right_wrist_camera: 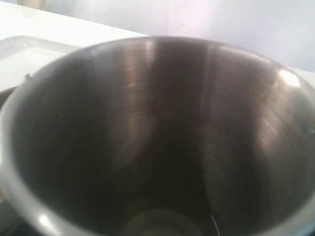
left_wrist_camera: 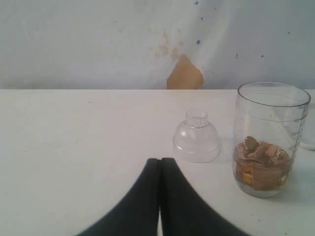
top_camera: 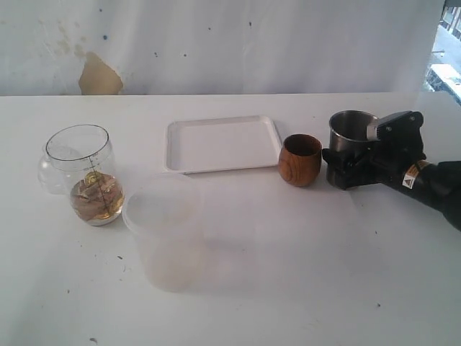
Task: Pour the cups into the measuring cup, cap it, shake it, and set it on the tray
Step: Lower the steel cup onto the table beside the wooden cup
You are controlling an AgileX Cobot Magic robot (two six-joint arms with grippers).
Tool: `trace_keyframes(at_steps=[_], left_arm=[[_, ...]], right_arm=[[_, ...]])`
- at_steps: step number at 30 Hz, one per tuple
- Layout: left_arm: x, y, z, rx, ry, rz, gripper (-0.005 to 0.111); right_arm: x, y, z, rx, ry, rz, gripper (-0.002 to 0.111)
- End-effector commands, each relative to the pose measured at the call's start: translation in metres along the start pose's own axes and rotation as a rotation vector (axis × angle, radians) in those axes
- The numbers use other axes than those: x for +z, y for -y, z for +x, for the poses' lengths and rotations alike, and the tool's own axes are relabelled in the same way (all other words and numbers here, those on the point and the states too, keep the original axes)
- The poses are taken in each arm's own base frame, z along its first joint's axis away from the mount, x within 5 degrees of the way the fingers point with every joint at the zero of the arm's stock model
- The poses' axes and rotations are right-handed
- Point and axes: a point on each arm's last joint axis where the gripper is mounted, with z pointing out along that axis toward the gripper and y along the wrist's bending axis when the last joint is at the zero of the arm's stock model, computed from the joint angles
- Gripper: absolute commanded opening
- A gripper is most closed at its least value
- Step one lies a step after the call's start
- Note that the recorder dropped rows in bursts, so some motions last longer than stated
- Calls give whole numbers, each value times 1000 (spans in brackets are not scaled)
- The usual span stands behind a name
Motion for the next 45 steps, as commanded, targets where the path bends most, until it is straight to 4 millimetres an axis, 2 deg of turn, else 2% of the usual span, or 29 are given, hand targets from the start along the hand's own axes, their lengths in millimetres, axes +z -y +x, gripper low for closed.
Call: trace_keyframes(at_steps=[1, 3, 5, 14, 21, 23, 26, 28, 30, 40, 45], left_arm=[[0, 0, -2, -4, 14, 1, 0], [0, 0, -2, -4, 14, 1, 0], [0, 0, -2, -4, 14, 1, 0], [0, 0, -2, -4, 14, 1, 0], [0, 0, -2, -4, 14, 1, 0], [0, 0, -2, -4, 14, 1, 0], [0, 0, -2, -4, 14, 1, 0], [0, 0, -2, -4, 14, 1, 0], [0, 0, -2, -4, 14, 1, 0], [0, 0, -2, -4, 14, 1, 0], [0, 0, -2, -4, 14, 1, 0]], right_arm=[[0, 1, 10, 1, -87, 23, 83], [0, 1, 10, -2, -94, 25, 90], [0, 1, 11, -4, -104, 24, 92], [-2, 3, 2, -24, -108, 35, 92], [-12, 10, -14, -29, -226, 89, 92], [-13, 7, -15, -36, -234, 65, 92], [-13, -3, -15, -104, -232, -60, 92], [-13, -6, -18, -77, -200, -89, 92], [-13, -7, -20, -35, -185, -97, 92], [-15, -5, -15, -32, -259, -70, 92], [-19, -2, -21, -42, -276, -37, 92]])
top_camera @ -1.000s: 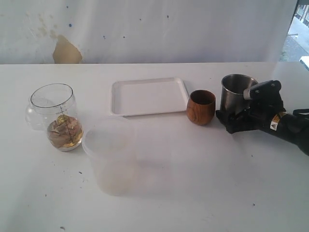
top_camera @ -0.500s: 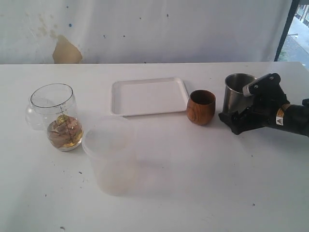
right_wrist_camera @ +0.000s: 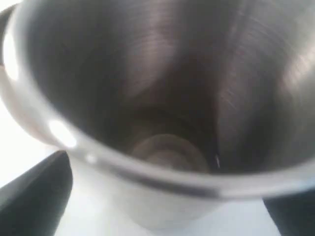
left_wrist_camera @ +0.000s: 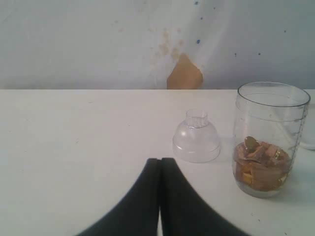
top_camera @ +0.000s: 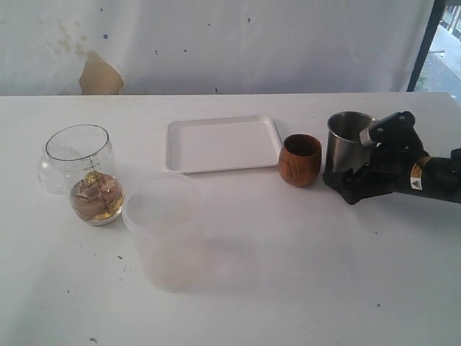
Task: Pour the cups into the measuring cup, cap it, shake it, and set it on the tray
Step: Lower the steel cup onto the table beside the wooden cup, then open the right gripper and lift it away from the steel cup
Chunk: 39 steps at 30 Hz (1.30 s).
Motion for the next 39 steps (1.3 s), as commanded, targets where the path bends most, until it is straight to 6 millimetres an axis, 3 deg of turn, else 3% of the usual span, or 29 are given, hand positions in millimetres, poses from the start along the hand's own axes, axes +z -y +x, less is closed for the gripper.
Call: trace_keyframes(at_steps=[1, 11, 24, 32, 39], left_arm=[[0, 0, -2, -4, 14, 1, 0], [0, 0, -2, -4, 14, 1, 0], [0, 0, -2, -4, 14, 1, 0], [0, 0, -2, -4, 14, 1, 0], [0, 0, -2, -4, 14, 1, 0]], right_arm=[[-8, 0, -8, -3, 3, 24, 92], [-30, -5, -22, -6, 9, 60, 92], [-78, -26, -45, 78, 75, 93, 92], [-123, -46, -81, 89, 213, 57, 92], [-169, -85, -125, 41, 511, -233, 92]])
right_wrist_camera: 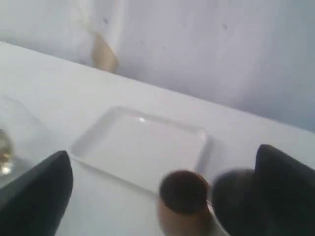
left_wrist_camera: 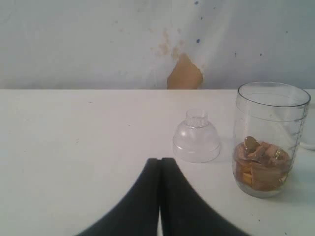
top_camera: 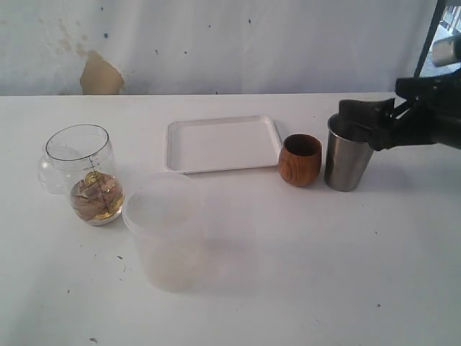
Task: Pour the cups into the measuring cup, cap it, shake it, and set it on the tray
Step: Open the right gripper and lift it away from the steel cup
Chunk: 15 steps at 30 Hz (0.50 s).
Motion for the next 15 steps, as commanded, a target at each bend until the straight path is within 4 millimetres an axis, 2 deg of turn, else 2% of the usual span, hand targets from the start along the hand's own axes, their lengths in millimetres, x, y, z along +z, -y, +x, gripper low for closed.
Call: trace_keyframes(at_steps=[1, 5, 14, 15], left_arm=[[0, 0, -2, -4, 14, 1, 0], [0, 0, -2, -4, 14, 1, 0], [0, 0, -2, -4, 14, 1, 0], [0, 0, -2, -4, 14, 1, 0]], right_arm=[[-19, -33, -31, -15, 207, -255, 92], [-32, -48, -46, -44, 321, -384, 92], [-37, -58, -44, -71, 256, -443, 92], [-37, -57, -45, -37, 261, -440, 86]])
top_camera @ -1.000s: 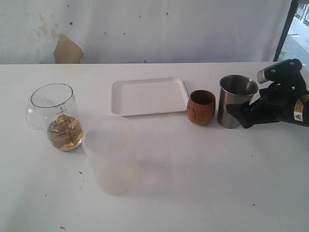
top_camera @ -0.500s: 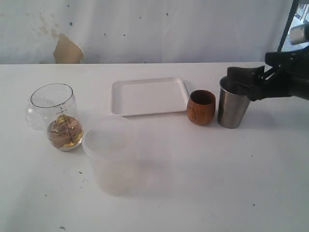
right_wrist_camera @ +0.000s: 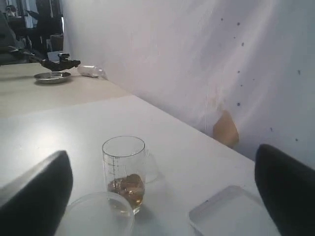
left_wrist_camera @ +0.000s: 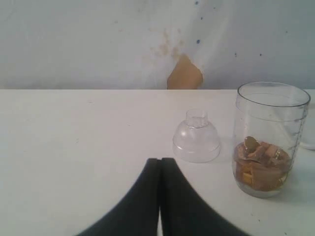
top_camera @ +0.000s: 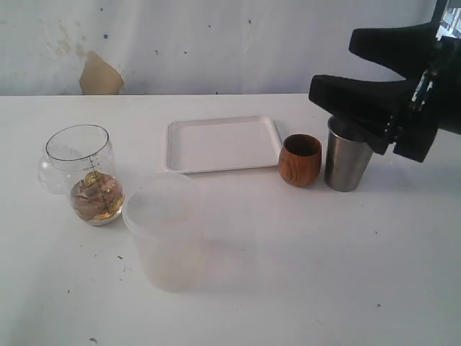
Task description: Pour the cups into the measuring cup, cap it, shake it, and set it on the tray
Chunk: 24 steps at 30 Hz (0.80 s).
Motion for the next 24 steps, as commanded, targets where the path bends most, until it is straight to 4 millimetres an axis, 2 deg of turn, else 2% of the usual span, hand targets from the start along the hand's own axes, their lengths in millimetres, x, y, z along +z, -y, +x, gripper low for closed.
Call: trace_keyframes(at_steps=[1, 4, 5, 6, 8, 12, 14, 18, 21, 24], left_arm=[[0, 0, -2, -4, 14, 1, 0], [0, 0, -2, -4, 14, 1, 0], [0, 0, -2, -4, 14, 1, 0], [0, 0, -2, -4, 14, 1, 0], [0, 0, -2, -4, 14, 1, 0], [0, 0, -2, -4, 14, 1, 0], [0, 0, -2, -4, 14, 1, 0], [0, 0, -2, -4, 14, 1, 0], [0, 0, -2, -4, 14, 1, 0], [0, 0, -2, -4, 14, 1, 0]], right_arm=[[0, -3, -2, 51, 15, -10, 79], [-1, -5, -3, 38, 9, -17, 43], [-2, -10, -5, 4, -10, -36, 7], [-5, -16, -10, -35, -14, -46, 1], [-11, -28, -27, -67, 10, -18, 0], [-44, -35, -54, 15, -57, 472, 0], [-62, -55, -66, -8, -55, 571, 0], [-78, -92, -81, -43, 11, 556, 0], [-92, -126, -93, -138, 97, 534, 0], [-101, -145, -98, -197, 149, 529, 0]])
